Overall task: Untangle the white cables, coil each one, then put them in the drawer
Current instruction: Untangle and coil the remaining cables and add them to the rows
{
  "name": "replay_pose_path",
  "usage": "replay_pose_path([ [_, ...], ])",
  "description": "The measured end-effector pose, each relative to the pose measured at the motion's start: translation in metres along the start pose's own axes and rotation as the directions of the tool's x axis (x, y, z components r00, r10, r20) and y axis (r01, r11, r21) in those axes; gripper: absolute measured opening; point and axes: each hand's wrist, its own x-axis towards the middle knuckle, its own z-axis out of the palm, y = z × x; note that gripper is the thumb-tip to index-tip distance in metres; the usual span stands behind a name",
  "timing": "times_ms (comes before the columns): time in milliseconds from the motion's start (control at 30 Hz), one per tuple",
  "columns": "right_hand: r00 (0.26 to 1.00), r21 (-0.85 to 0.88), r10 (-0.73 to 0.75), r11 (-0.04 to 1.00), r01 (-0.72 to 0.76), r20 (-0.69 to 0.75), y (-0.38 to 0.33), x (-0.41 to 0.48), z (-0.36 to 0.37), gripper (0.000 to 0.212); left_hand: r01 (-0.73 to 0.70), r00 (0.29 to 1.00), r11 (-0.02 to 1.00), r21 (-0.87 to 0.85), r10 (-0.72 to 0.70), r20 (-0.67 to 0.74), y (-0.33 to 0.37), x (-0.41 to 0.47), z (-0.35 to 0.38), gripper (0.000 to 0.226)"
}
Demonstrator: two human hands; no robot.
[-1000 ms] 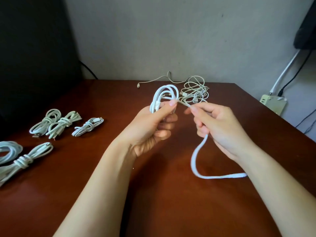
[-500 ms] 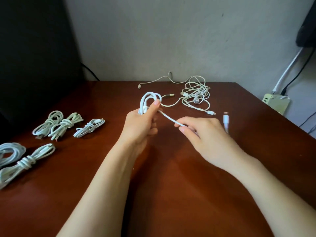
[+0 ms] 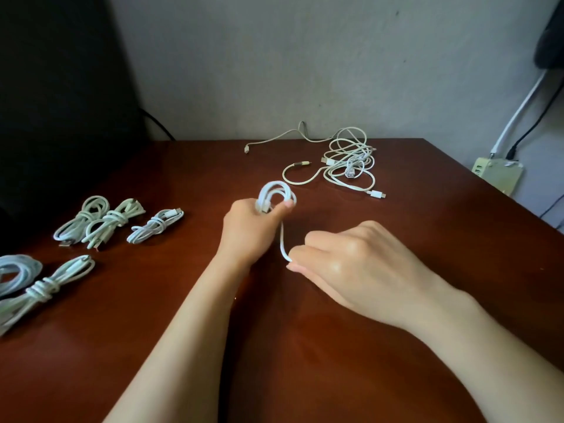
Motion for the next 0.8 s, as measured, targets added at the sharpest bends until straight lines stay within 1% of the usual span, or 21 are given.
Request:
replay_pose_path([
  [67, 0.995, 0.067, -0.004, 0.998, 0.011, -0.098, 0.005, 0.000, 0.000, 0.029, -0.121, 0.991, 0.972, 0.202, 0.106, 0.081, 0.004, -0.006, 0.000, 0.043],
  [100, 0.989, 0.096, 0.010, 0.995, 0.005, -0.148, 0.008, 0.000, 0.000, 0.029, -0.182, 0.980, 0.951, 0.251, 0.154, 0.130, 0.005, -0.008, 0.001, 0.041],
  [133, 0.981, 0.121, 0.026, 0.993, -0.002, -0.193, 0.011, 0.000, 0.000, 0.030, -0.241, 0.962, 0.934, 0.262, 0.195, 0.189, 0.007, -0.010, 0.002, 0.040],
  [200, 0.963, 0.144, 0.057, 0.989, -0.019, -0.264, 0.016, 0.000, -0.002, 0.030, -0.330, 0.914, 0.926, 0.181, 0.266, 0.305, 0.012, -0.016, 0.004, 0.048],
  [267, 0.945, 0.148, 0.088, 0.988, -0.042, -0.315, 0.021, -0.001, -0.005, 0.029, -0.342, 0.881, 0.937, 0.069, 0.294, 0.370, 0.014, -0.022, 0.007, 0.058],
  [300, 0.938, 0.151, 0.105, 0.987, -0.058, -0.331, 0.024, -0.002, -0.006, 0.028, -0.346, 0.868, 0.937, 0.052, 0.298, 0.398, 0.015, -0.024, 0.009, 0.060],
  [367, 0.924, 0.162, 0.150, 0.982, -0.098, -0.353, 0.032, -0.004, -0.008, 0.027, -0.340, 0.855, 0.937, 0.082, 0.272, 0.441, 0.013, -0.026, 0.014, 0.064],
  [400, 0.916, 0.174, 0.179, 0.977, -0.123, -0.359, 0.036, -0.005, -0.009, 0.027, -0.313, 0.859, 0.944, 0.109, 0.233, 0.455, 0.013, -0.026, 0.017, 0.073],
  [467, 0.901, 0.231, 0.254, 0.956, -0.180, -0.351, 0.045, -0.007, -0.011, 0.028, -0.252, 0.861, 0.957, 0.146, 0.154, 0.484, 0.012, -0.028, 0.021, 0.101],
  [500, 0.895, 0.267, 0.291, 0.941, -0.205, -0.338, 0.049, -0.008, -0.012, 0.029, -0.245, 0.854, 0.956, 0.164, 0.133, 0.503, 0.013, -0.029, 0.022, 0.111],
  [533, 0.889, 0.298, 0.324, 0.926, -0.229, -0.323, 0.053, -0.010, -0.013, 0.029, -0.252, 0.841, 0.951, 0.177, 0.125, 0.526, 0.015, -0.032, 0.022, 0.115],
  [633, 0.876, 0.350, 0.399, 0.889, -0.296, -0.272, 0.063, -0.014, -0.019, 0.031, -0.281, 0.808, 0.944, 0.174, 0.135, 0.573, 0.019, -0.037, 0.020, 0.117],
  [700, 0.860, 0.367, 0.457, 0.858, -0.359, -0.226, 0.070, -0.017, -0.020, 0.037, -0.310, 0.777, 0.938, 0.152, 0.159, 0.609, 0.021, -0.038, 0.019, 0.127],
  [733, 0.844, 0.379, 0.502, 0.830, -0.409, -0.189, 0.073, -0.019, -0.019, 0.041, -0.326, 0.759, 0.937, 0.127, 0.179, 0.626, 0.021, -0.039, 0.019, 0.127],
  [800, 0.773, 0.409, 0.628, 0.730, -0.548, -0.086, 0.080, -0.024, -0.017, 0.047, -0.358, 0.729, 0.930, 0.083, 0.223, 0.648, 0.024, -0.042, 0.018, 0.112],
])
